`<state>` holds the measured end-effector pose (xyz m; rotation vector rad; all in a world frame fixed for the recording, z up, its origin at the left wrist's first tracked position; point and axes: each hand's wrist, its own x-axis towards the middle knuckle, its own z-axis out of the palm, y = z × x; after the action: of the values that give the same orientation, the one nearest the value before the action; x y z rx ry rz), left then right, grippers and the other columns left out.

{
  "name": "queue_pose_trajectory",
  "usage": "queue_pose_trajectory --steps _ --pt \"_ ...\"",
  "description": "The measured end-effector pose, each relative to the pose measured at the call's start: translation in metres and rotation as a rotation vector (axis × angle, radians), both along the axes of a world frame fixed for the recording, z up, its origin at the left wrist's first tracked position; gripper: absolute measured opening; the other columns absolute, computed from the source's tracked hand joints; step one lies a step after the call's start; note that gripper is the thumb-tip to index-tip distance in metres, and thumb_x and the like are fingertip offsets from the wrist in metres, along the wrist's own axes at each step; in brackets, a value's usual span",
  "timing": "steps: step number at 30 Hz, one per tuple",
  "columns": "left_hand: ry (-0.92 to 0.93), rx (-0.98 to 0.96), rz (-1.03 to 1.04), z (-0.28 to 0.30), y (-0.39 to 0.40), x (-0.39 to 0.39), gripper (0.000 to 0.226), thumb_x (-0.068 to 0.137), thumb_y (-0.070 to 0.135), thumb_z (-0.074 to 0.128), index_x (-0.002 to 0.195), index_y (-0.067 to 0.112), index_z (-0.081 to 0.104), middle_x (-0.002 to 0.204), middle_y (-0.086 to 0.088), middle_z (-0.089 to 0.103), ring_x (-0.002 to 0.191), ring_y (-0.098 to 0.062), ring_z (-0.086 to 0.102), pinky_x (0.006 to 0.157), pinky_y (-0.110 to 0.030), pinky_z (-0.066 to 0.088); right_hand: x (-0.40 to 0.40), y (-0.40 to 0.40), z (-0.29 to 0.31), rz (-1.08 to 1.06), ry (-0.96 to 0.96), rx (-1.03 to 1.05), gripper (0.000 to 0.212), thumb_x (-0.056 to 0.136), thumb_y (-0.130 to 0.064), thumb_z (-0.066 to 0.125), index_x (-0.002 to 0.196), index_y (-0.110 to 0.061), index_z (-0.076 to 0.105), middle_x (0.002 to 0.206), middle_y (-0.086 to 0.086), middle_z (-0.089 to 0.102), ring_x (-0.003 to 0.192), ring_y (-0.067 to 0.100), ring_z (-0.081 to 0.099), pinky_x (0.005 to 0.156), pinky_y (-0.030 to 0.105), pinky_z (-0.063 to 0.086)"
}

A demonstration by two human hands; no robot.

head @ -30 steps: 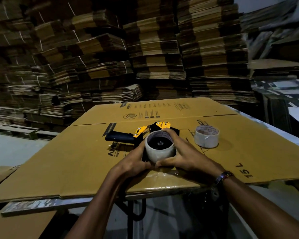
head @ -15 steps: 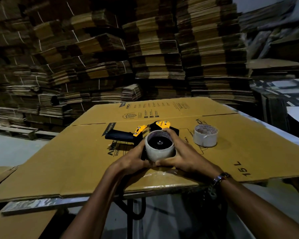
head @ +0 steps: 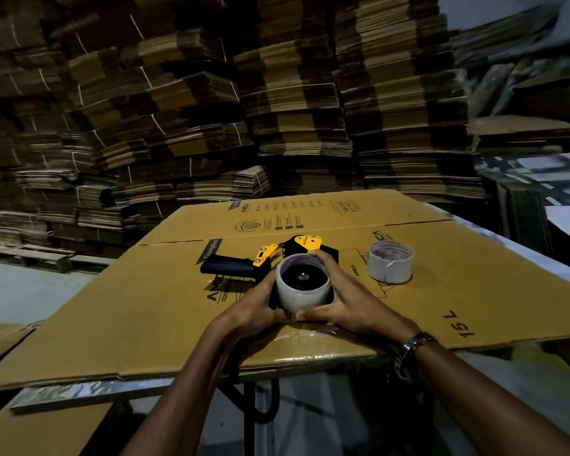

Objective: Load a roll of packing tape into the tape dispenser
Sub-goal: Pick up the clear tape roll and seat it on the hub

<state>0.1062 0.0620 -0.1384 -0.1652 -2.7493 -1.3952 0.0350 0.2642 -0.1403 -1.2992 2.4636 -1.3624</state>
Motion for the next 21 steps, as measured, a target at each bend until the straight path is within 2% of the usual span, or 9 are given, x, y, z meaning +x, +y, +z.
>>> queue_pose_trajectory --steps 3,8,11,14,18,21 --pt "-0.005 0.002 0.009 -0.001 -0.001 -0.002 0.099 0.074 0.004 0.080 0.153 0.027 0.024 0.146 0.005 0.044 0.138 -0.012 0.038 0.115 -0.029 0.034 -0.003 0.001 0.001 0.006 -0.020 0.010 0.105 0.064 -0.044 0.092 0.146 -0.044 0.027 0.141 -0.018 0.052 0.133 0.002 0.048 0.112 0.041 0.044" --pt "-0.019 -0.024 -0.023 -0.001 -0.003 -0.004 0.099 0.078 0.005 0.079 0.154 0.028 0.019 0.148 0.006 0.040 0.139 -0.010 0.035 0.109 -0.017 0.032 -0.008 0.002 0.010 0.045 -0.025 0.103 0.110 0.063 -0.047 0.091 0.149 -0.041 0.022 0.143 -0.014 0.049 0.135 0.006 0.045 0.114 0.042 0.041" --pt "-0.060 -0.052 -0.075 0.002 -0.007 -0.006 0.101 0.080 0.007 0.078 0.155 0.028 0.014 0.151 0.006 0.036 0.141 -0.010 0.030 0.111 -0.017 0.029 -0.010 0.000 0.012 0.042 -0.007 0.128 0.110 0.064 -0.045 0.091 0.149 -0.039 0.021 0.143 -0.013 0.049 0.134 0.006 0.046 0.114 0.041 0.042" --pt "-0.073 -0.045 -0.095 0.002 -0.010 -0.007 0.101 0.080 0.006 0.079 0.155 0.026 0.014 0.149 0.009 0.035 0.141 -0.008 0.029 0.106 -0.007 0.029 -0.010 0.000 0.011 0.043 0.005 0.136 0.109 0.064 -0.044 0.091 0.148 -0.040 0.022 0.142 -0.014 0.049 0.134 0.005 0.046 0.113 0.040 0.042" --pt "-0.100 -0.040 -0.129 0.002 -0.012 -0.007 0.109 0.078 0.011 0.082 0.156 0.028 0.009 0.153 0.009 0.032 0.142 -0.008 0.027 0.112 -0.018 0.026 -0.009 0.000 0.012 0.047 0.025 0.140 0.110 0.063 -0.049 0.088 0.150 -0.041 0.020 0.144 -0.014 0.048 0.135 0.007 0.046 0.113 0.042 0.042" --pt "-0.109 -0.038 -0.132 0.001 -0.011 -0.005 0.113 0.076 0.020 0.084 0.157 0.030 0.005 0.157 0.009 0.027 0.143 -0.008 0.024 0.110 -0.014 0.027 -0.007 0.002 0.011 0.048 0.043 0.135 0.108 0.068 -0.044 0.088 0.150 -0.040 0.019 0.145 -0.014 0.047 0.135 0.005 0.046 0.113 0.037 0.042"
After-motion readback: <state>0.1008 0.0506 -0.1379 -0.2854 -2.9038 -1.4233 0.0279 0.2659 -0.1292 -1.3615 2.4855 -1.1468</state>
